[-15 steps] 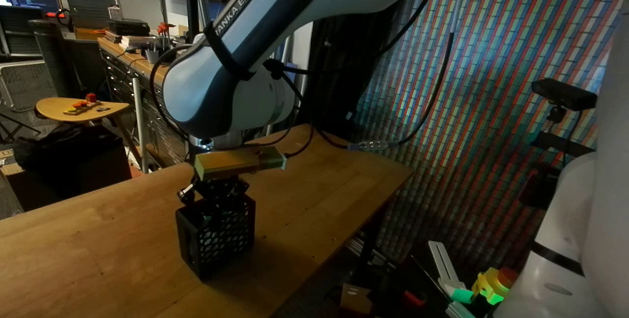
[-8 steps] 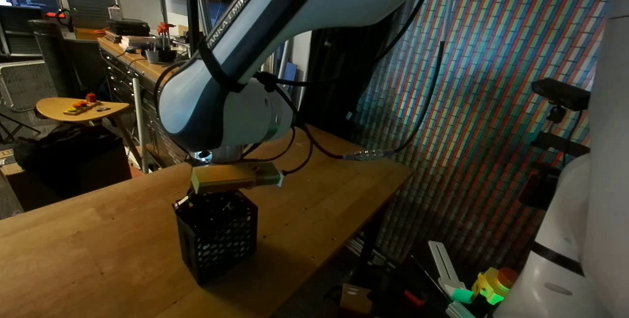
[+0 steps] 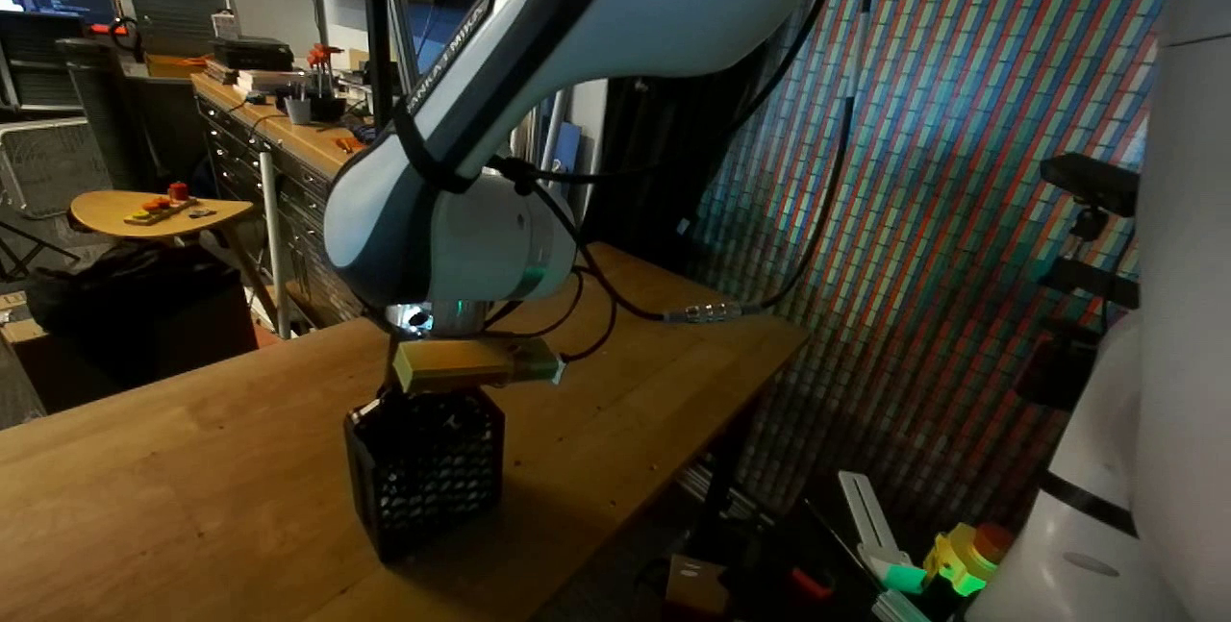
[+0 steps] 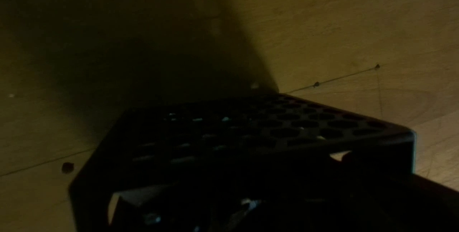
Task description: Pick up the cloth and put it in the box
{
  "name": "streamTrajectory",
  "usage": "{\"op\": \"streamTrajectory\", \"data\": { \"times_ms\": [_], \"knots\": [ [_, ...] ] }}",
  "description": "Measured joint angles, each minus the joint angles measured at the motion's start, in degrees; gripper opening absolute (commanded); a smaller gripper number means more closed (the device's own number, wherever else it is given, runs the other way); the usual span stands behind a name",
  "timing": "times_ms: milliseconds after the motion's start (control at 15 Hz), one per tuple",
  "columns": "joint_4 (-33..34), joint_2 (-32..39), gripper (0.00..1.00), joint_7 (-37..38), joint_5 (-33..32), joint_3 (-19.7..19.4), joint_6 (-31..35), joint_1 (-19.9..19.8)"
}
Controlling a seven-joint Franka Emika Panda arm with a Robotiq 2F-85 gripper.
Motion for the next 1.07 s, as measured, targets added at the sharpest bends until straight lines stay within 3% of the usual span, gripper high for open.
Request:
{"op": "streamTrajectory", "data": {
  "times_ms": [467, 867, 933, 1000, 1067],
  "knots": [
    [0.11, 0.24, 0.09, -4.35, 1.07, 0.31, -0.81, -1.73],
    [2.36, -5.96, 0.09, -0.98, -6.12, -1.61, -6.01, -1.61],
    [3.3, -7.3, 0.15, 0.41, -7.92, -1.98, -7.62, -1.49],
    [4.24, -8.52, 0.35, 1.68, -9.57, -2.35, -9.38, -1.42],
    [5.23, -9.69, 0.42, 2.85, -11.21, -2.76, -11.34, -1.41]
  ]
}}
